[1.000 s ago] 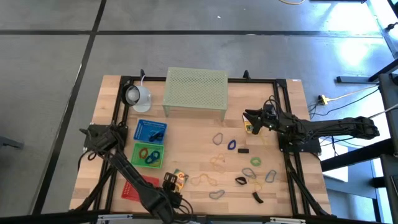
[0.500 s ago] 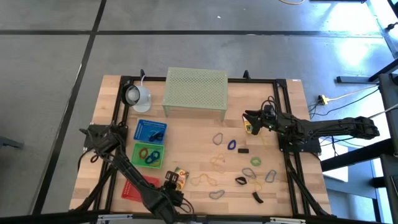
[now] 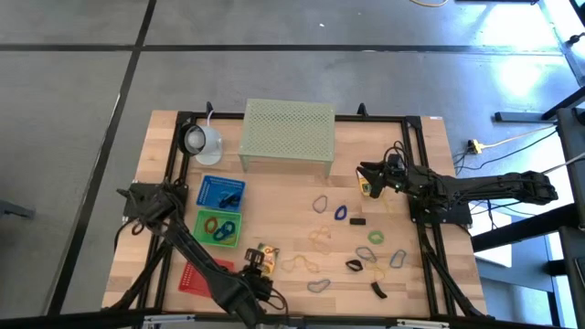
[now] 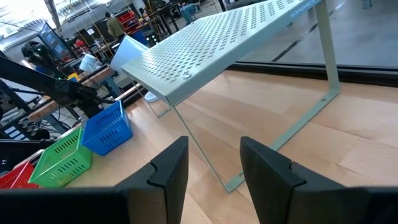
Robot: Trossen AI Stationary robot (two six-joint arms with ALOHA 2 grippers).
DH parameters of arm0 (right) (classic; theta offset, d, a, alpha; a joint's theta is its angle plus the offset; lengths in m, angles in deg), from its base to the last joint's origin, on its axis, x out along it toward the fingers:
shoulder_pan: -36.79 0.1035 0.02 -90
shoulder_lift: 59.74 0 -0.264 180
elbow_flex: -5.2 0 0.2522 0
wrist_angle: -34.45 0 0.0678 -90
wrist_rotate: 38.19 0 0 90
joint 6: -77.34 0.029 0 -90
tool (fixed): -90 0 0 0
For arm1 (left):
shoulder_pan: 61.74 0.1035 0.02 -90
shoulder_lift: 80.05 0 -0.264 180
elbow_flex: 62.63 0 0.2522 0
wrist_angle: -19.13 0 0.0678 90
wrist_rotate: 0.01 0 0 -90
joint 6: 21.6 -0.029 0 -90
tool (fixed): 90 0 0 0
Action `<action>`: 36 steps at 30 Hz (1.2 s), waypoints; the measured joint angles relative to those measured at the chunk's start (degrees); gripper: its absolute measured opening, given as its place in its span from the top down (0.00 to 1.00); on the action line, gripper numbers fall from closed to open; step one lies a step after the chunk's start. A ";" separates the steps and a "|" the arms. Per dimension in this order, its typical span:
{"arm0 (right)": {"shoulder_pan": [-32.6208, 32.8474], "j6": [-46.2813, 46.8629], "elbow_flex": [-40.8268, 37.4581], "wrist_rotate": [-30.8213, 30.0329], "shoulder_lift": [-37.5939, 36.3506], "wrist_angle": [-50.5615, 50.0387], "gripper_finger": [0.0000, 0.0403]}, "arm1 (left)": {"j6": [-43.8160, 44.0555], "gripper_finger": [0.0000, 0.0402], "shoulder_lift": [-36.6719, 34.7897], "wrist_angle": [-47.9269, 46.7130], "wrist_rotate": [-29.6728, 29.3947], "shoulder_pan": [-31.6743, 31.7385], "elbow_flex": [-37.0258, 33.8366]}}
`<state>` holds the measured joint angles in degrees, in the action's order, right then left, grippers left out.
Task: Pick & Place Office Desk Supplies
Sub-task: Put the yellow crayon box into the red bin
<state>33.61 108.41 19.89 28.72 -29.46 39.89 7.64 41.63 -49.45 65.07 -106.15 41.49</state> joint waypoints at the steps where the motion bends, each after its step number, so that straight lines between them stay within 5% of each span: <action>1: 0.02 0.00 0.00 0.00 0.00 0.03 0.64 | -0.02 1.00 -0.66 -0.01 -1.12 0.14 0.44; 26: 0.01 -0.02 0.00 0.15 0.00 -0.01 0.64 | -7.99 1.00 -4.80 1.03 -48.80 1.87 9.91; 32: 0.02 -0.02 0.00 0.09 0.00 -0.01 0.64 | -4.28 0.99 -4.80 0.99 -46.70 1.84 9.93; 36: 0.00 -0.02 0.00 -0.02 0.00 -0.03 0.64 | -0.35 1.00 -5.69 -1.75 -36.86 1.71 11.36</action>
<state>33.61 108.38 19.89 28.69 -29.46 39.87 7.29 35.94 -51.21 28.21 -104.44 52.85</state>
